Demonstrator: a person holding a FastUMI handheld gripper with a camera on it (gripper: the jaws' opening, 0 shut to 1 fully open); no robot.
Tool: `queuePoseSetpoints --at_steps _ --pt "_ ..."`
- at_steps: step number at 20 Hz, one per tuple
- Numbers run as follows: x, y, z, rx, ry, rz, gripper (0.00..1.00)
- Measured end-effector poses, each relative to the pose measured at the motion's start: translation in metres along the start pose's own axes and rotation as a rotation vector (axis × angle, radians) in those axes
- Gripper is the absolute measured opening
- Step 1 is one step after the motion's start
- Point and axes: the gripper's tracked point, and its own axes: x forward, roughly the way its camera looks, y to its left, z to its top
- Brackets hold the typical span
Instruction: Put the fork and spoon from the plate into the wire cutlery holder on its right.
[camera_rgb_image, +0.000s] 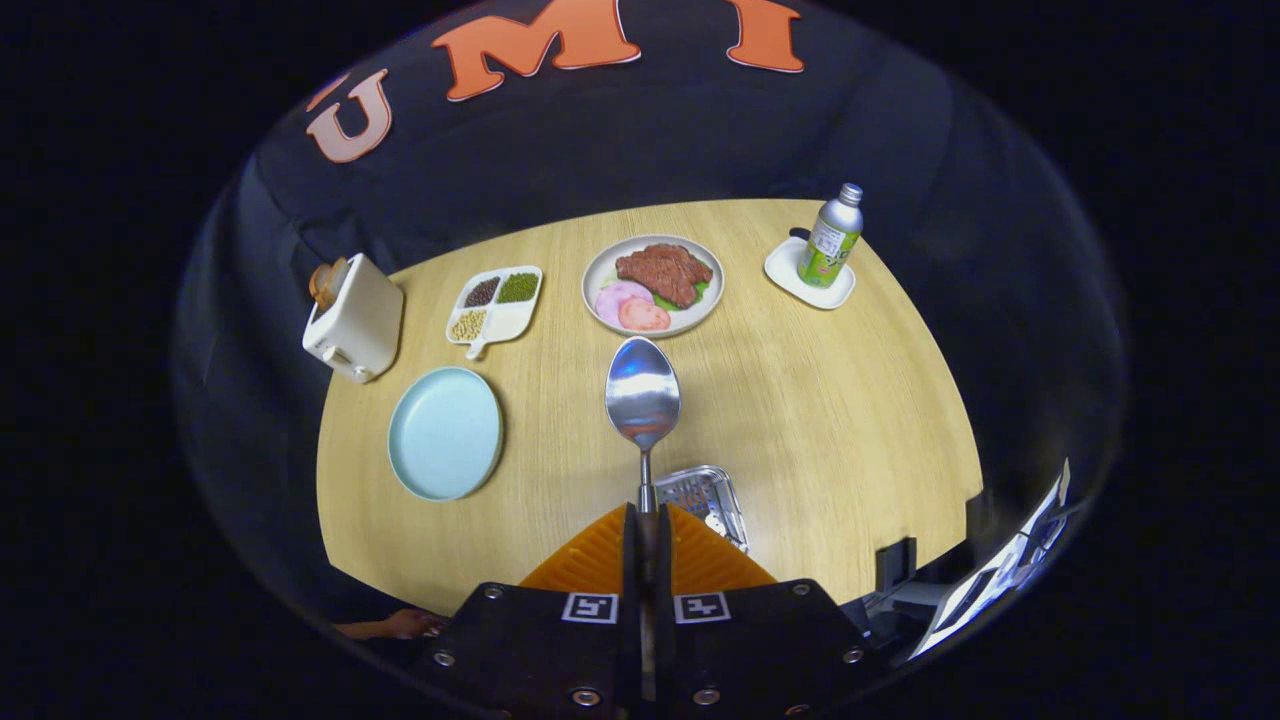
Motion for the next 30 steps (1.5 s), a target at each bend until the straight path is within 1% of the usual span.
queuePoseSetpoints --at_steps 3,7,10,16,19,20,24,27,29,30 --pt "0.002 -0.017 -0.028 -0.036 0.106 -0.009 0.06" --pt "0.004 -0.023 -0.056 -0.131 0.246 0.005 0.06" --pt "0.005 -0.022 -0.074 -0.138 0.339 0.023 0.06" --pt "0.02 -0.022 -0.079 -0.146 0.403 0.004 0.06" --pt "0.025 -0.025 -0.073 -0.142 0.383 -0.009 0.07" --pt "0.027 -0.025 -0.07 -0.133 0.37 -0.007 0.09" --pt "0.02 -0.013 -0.054 -0.083 0.309 0.047 0.14" --pt "0.015 0.006 -0.021 -0.041 0.18 0.115 0.14" --pt "0.001 0.013 0.004 -0.065 0.059 0.152 0.18" --pt "-0.005 0.014 0.016 -0.08 0.001 0.158 0.32"
